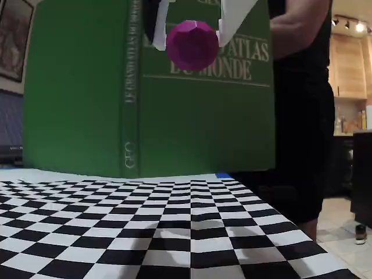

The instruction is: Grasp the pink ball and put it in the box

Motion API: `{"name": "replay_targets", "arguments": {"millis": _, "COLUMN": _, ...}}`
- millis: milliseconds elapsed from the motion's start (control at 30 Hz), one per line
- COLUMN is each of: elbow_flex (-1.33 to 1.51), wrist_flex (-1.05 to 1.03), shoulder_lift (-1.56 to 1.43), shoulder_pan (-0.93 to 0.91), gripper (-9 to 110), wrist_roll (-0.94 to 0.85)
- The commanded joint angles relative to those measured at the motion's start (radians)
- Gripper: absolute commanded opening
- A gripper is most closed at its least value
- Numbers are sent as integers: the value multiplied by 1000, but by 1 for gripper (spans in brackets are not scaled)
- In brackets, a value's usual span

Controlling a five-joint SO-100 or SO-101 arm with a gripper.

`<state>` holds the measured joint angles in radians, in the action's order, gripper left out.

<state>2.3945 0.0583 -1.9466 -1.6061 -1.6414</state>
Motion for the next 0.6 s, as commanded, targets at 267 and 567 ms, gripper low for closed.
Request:
{"name": "replay_targets", "arguments": {"millis": 267, "elbow_flex": 6, "wrist_flex": -8, "shoulder_lift": -91, "shoulder_pan": -3, "gripper": 0, "wrist_roll": 3}}
{"name": "replay_targets", "arguments": {"millis": 567, "elbow_flex": 6, "wrist_flex": -8, "shoulder_lift": -91, "shoulder_pan": 43, "gripper": 0, "wrist_roll": 2}}
